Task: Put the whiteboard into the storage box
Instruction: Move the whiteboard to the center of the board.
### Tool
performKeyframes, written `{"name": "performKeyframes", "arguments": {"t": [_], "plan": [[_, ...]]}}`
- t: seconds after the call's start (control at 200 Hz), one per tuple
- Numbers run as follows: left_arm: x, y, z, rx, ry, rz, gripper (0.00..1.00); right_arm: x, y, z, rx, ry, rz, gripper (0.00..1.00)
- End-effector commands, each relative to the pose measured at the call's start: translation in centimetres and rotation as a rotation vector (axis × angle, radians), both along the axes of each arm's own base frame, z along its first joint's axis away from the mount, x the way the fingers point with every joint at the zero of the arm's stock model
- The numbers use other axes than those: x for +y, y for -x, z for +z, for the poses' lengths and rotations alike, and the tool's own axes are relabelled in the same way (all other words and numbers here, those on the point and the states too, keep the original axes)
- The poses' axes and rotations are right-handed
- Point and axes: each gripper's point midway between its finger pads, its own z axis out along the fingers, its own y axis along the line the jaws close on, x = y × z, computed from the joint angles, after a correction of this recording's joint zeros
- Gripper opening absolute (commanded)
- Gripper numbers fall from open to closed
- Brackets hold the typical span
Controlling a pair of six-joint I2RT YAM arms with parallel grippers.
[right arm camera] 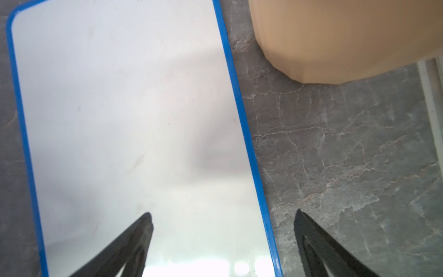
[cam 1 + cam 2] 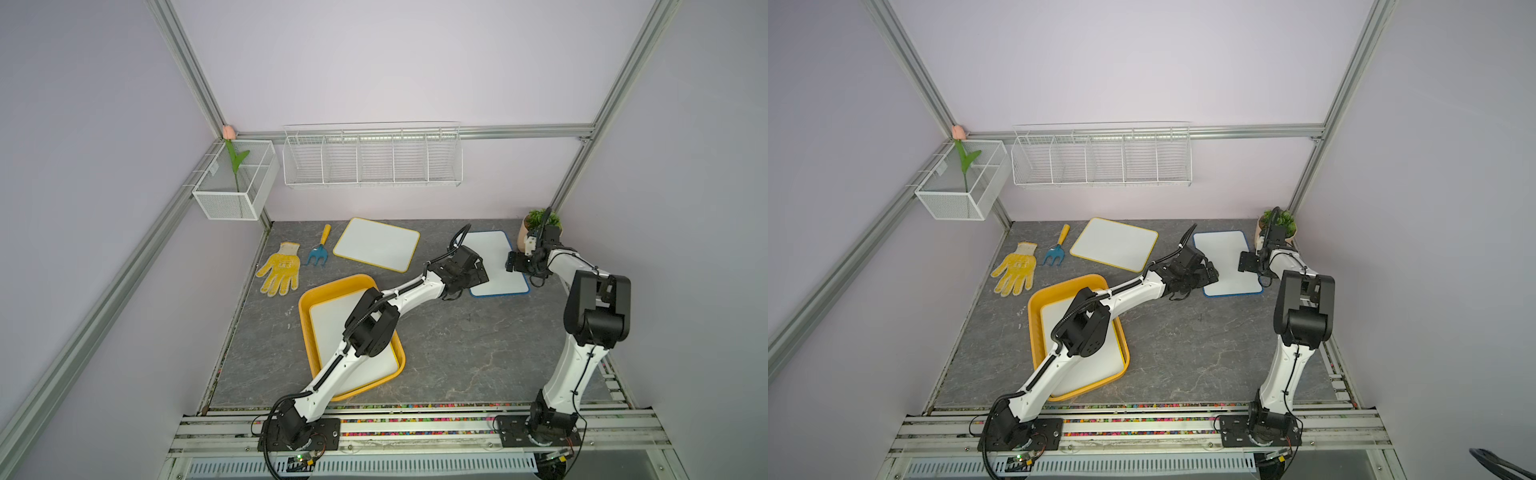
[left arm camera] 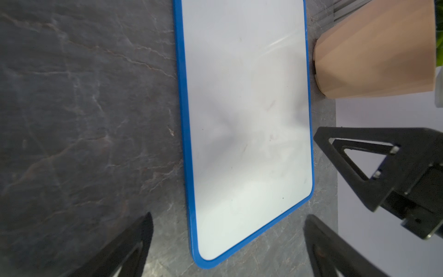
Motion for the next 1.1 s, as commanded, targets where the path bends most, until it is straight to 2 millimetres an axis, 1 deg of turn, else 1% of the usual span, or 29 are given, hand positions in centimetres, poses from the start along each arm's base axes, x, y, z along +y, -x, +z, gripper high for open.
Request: {"name": "performKeyframes", "arguments": {"t": [0.0,0.17,0.405,0.54,0.68,0.82,0.99,1.095], "plan": [[0.0,-0.6,-1.1,0.035,0.019,0.019,0.99,0.0,1.0,-1.1,0.072,0.008,0.047,0.92],[0.0,-0.8,-1.3,0.041,0.026,0.025,0.99,0.7,1.2,-2.7,0.140,-0.030,0.089,0.93],[0.0,-1.4,-1.2,0.037,0.025,0.028,0.99,2.0,1.4,-2.9,0.162,-0.061,0.148,0.92],[0.4,-1.7,-1.8,0.037,-0.011,0.034,0.99,3.1,1.6,-2.8,0.159,-0.091,0.168,0.92],[0.4,-1.8,-2.9,0.058,-0.023,0.029,0.99,4.6,2.3,-3.9,0.189,-0.105,0.199,0.92],[0.4,-1.7,-3.4,0.068,-0.028,0.022,0.99,6.0,2.8,-4.4,0.204,-0.102,0.229,0.92],[0.8,-1.6,-4.0,0.080,-0.048,0.018,0.98,7.2,2.7,-3.6,0.192,-0.116,0.245,0.92],[0.9,-1.3,-4.0,0.089,-0.053,0.008,0.98,7.7,2.6,-3.1,0.204,-0.122,0.228,0.92]]}}
